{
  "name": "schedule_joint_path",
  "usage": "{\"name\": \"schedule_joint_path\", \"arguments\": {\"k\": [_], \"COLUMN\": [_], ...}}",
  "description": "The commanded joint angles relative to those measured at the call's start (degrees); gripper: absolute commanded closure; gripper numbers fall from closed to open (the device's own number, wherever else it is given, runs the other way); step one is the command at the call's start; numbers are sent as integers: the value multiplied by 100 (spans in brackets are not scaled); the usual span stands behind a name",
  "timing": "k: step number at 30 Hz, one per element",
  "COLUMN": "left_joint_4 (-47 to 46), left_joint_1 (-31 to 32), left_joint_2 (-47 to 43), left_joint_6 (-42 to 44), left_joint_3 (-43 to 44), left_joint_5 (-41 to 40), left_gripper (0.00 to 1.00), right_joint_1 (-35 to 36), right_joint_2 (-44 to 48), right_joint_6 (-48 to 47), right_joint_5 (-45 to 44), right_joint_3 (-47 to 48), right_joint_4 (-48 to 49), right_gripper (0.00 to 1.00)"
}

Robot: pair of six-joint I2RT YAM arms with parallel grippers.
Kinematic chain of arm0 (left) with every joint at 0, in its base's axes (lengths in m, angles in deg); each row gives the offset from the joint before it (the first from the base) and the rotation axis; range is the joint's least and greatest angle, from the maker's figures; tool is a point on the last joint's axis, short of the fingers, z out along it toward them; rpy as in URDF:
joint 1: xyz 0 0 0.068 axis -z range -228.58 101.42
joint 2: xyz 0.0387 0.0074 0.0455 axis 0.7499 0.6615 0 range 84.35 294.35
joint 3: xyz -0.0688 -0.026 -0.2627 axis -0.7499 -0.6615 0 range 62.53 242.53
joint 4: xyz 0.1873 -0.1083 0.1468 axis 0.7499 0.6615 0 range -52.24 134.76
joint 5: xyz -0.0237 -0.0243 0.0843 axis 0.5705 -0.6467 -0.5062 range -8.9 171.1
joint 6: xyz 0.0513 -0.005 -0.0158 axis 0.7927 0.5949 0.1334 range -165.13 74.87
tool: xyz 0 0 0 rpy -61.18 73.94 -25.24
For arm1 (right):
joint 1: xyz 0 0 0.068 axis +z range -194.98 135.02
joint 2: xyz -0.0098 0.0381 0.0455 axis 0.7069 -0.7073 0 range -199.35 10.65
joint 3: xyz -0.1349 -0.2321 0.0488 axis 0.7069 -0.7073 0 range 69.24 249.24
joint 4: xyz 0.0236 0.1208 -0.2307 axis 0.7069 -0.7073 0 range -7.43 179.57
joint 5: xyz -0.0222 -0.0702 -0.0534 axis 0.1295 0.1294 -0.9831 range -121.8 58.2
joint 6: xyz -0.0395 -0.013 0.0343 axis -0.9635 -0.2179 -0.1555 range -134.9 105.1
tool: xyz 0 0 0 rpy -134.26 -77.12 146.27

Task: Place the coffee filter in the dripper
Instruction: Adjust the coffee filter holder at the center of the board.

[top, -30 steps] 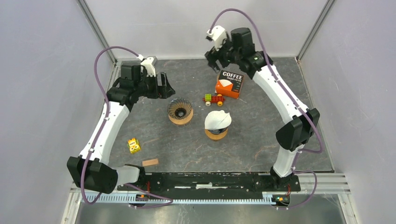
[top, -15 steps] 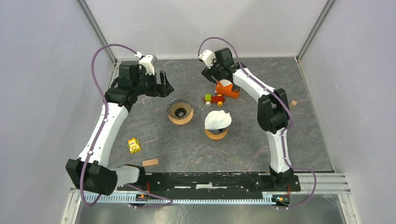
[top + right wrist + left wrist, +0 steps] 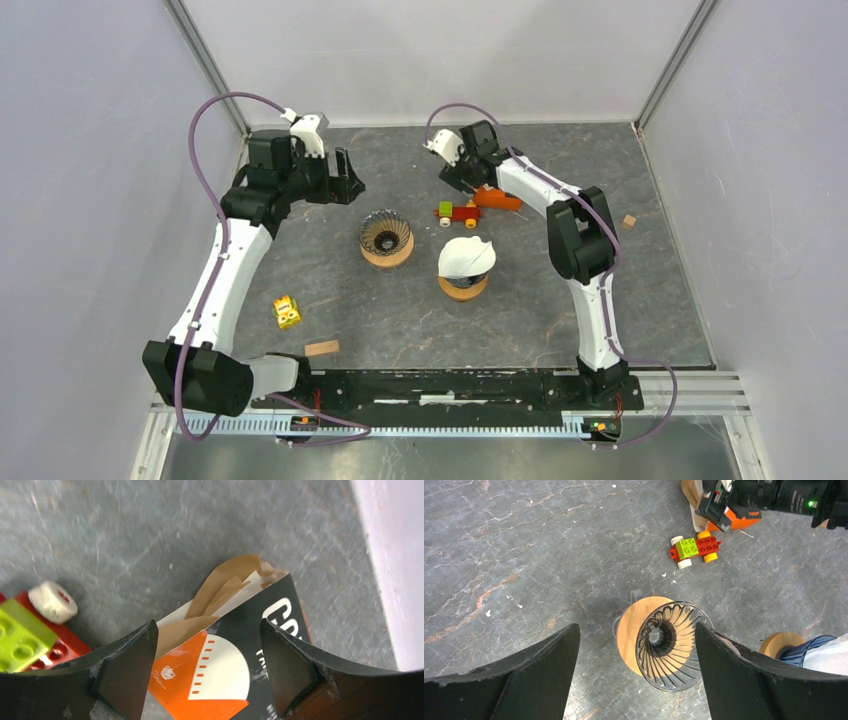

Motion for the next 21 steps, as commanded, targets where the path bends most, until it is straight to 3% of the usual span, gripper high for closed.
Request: {"name": "schedule_joint_path", "arguments": {"k": [1, 13, 21], "left_joint_4": [-281, -386, -474], "left_joint_1": [-16, -16, -16], "left_joint_2": [-87, -340, -555], "left_joint_6": [110, -147, -167], "left_joint_3": [79, -57, -343], "left_joint_5": [74, 530, 655], "left_gripper": [10, 9, 9], "right_joint_1": [-113, -589, -1268], "right_joint_2": [669, 2154, 2856], "right_joint_6": [-334, -595, -750], "right_joint_5": [-347, -793, -484], "right_joint_3": [-581, -2466, -3167], "right_joint_4": [173, 385, 329], "right_gripper": [19, 21, 23]}}
